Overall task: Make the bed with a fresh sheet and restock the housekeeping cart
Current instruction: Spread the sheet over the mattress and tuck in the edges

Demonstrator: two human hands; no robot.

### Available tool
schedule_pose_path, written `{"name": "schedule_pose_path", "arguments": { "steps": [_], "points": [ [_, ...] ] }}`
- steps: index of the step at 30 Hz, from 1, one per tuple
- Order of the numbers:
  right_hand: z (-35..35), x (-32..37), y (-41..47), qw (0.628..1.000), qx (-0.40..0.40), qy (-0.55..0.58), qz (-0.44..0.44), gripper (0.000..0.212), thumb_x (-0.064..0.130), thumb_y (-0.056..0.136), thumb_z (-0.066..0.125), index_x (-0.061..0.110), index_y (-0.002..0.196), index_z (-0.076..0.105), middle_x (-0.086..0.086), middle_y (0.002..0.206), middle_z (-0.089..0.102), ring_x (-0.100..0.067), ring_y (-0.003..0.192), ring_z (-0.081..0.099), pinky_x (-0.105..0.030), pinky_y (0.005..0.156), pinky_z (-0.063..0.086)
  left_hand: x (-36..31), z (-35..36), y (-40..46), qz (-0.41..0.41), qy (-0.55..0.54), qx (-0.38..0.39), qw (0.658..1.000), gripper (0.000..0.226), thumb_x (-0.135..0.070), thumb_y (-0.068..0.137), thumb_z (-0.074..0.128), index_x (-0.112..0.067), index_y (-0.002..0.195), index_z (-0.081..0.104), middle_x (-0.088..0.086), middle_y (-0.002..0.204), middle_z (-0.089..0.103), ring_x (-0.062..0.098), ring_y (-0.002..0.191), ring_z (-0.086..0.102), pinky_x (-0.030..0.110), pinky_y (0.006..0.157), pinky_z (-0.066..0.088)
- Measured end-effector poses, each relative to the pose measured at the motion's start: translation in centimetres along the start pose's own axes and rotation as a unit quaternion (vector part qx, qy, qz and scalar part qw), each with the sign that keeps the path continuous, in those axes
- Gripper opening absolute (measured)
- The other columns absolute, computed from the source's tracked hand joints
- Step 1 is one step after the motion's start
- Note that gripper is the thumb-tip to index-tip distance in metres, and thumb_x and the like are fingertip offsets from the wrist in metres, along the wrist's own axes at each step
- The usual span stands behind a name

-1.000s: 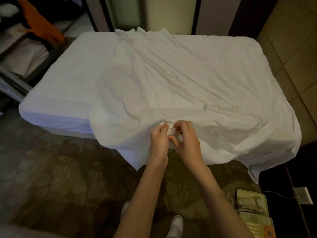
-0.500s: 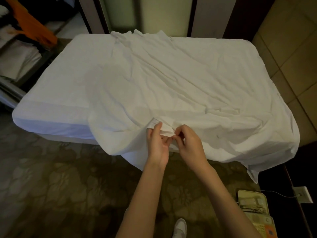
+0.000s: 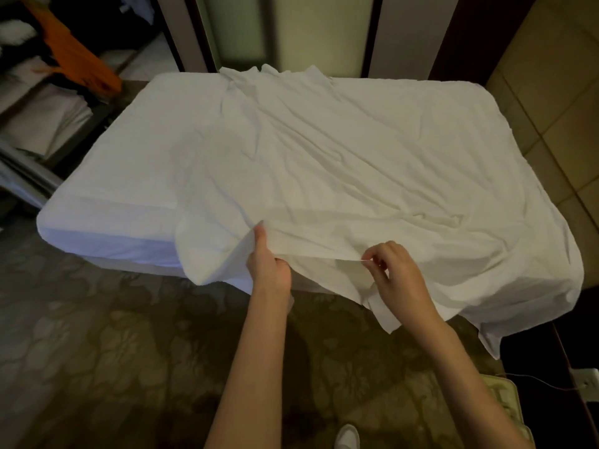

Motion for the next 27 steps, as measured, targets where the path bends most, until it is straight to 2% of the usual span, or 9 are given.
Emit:
{"name": "schedule_pose_path", "arguments": {
  "steps": [4,6,7,11,16,20,22,25,27],
  "points": [
    [2.8,1.6,-0.4,0.997,0.073,0.01,-0.007,0.012,0.015,0.09,0.061,0.024,0.089,0.054,0.012,0.087,0.046,-0.004,0.081,0.045,-0.019,0.071,0.035,-0.3,0.6,-2.9,0.027,0.1,0.021,0.994,0.024,-0.03,0.095,0.057,-0.012,0.11,0.059,0.003,0.099,0.067,0.023,0.095,0.064,0.038,0.087,0.053],
    [4.5,3.5,-0.7,0.995,0.094,0.032,-0.01,0.009,0.024,0.09,0.061,0.022,0.098,0.056,0.012,0.095,0.046,-0.003,0.086,0.045,-0.016,0.074,0.035,0.2,0.5,-3.9,0.016,0.126,0.03,0.991,0.015,-0.027,0.094,0.058,-0.012,0.097,0.06,0.0,0.088,0.066,0.019,0.084,0.063,0.031,0.07,0.052],
    [5.2,4.5,-0.7,0.995,0.088,0.046,-0.008,0.017,0.029,0.09,0.061,0.021,0.104,0.056,0.012,0.099,0.046,-0.003,0.09,0.045,-0.014,0.077,0.036,0.3,0.2,-4.1,0.017,0.136,0.033,0.99,0.014,-0.027,0.094,0.058,-0.014,0.091,0.061,0.0,0.083,0.066,0.019,0.081,0.064,0.03,0.066,0.051],
    [6.2,7.3,0.0,0.998,0.029,0.057,0.018,0.039,0.038,0.089,0.061,0.019,0.121,0.051,0.008,0.121,0.043,-0.005,0.112,0.04,-0.013,0.092,0.035,-0.1,-1.6,-3.9,0.073,0.242,0.057,0.966,0.026,-0.034,0.097,0.051,-0.016,0.08,0.061,0.008,0.081,0.063,0.024,0.084,0.064,0.036,0.078,0.053],
    [7.4,9.1,1.5,0.997,0.065,0.041,-0.005,0.027,0.021,0.091,0.06,0.016,0.117,0.056,0.0,0.122,0.048,-0.012,0.109,0.05,-0.015,0.088,0.042,0.1,-2.9,-3.0,0.071,0.268,0.094,0.956,0.026,-0.041,0.097,0.046,-0.023,0.091,0.064,0.006,0.094,0.067,0.023,0.099,0.065,0.035,0.086,0.055],
    [8.3,9.2,1.6,0.997,0.059,0.019,-0.045,0.024,0.014,0.093,0.057,0.012,0.117,0.059,-0.002,0.118,0.055,-0.013,0.105,0.054,-0.005,0.084,0.035,-1.3,-3.3,-3.1,0.083,0.282,0.092,0.951,0.031,-0.035,0.101,0.038,-0.017,0.091,0.062,0.004,0.087,0.064,0.013,0.084,0.063,0.018,0.066,0.049],
    [8.4,9.1,1.6,0.997,0.044,0.01,-0.061,0.022,0.013,0.093,0.058,0.01,0.114,0.062,-0.004,0.115,0.058,-0.013,0.102,0.055,-0.002,0.083,0.031,-1.5,-3.4,-3.1,0.082,0.303,0.099,0.944,0.036,-0.035,0.102,0.037,-0.012,0.1,0.063,0.006,0.093,0.064,0.013,0.085,0.062,0.014,0.061,0.047],
    [8.7,9.1,1.6,0.996,0.033,-0.006,-0.088,0.019,0.011,0.091,0.06,0.007,0.109,0.064,-0.007,0.108,0.061,-0.017,0.097,0.059,-0.012,0.084,0.038,-1.7,-3.6,-2.9,0.073,0.321,0.1,0.939,0.038,-0.035,0.102,0.035,-0.009,0.107,0.064,0.009,0.099,0.066,0.015,0.092,0.062,0.017,0.065,0.047],
    [8.9,8.8,1.6,0.996,0.018,-0.016,-0.09,0.018,0.007,0.089,0.062,0.005,0.106,0.064,-0.009,0.104,0.063,-0.02,0.092,0.061,-0.017,0.08,0.041,-2.1,-3.3,-3.4,0.072,0.32,0.109,0.938,0.033,-0.03,0.103,0.035,-0.018,0.09,0.063,0.002,0.088,0.064,0.011,0.084,0.061,0.016,0.065,0.046]
  ]
}}
Point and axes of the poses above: each hand's wrist, its own y-axis towards the middle knuckle, its own z-axis out of the palm, x = y × z, the point moved 4 cm from there along y, towards the middle knuckle
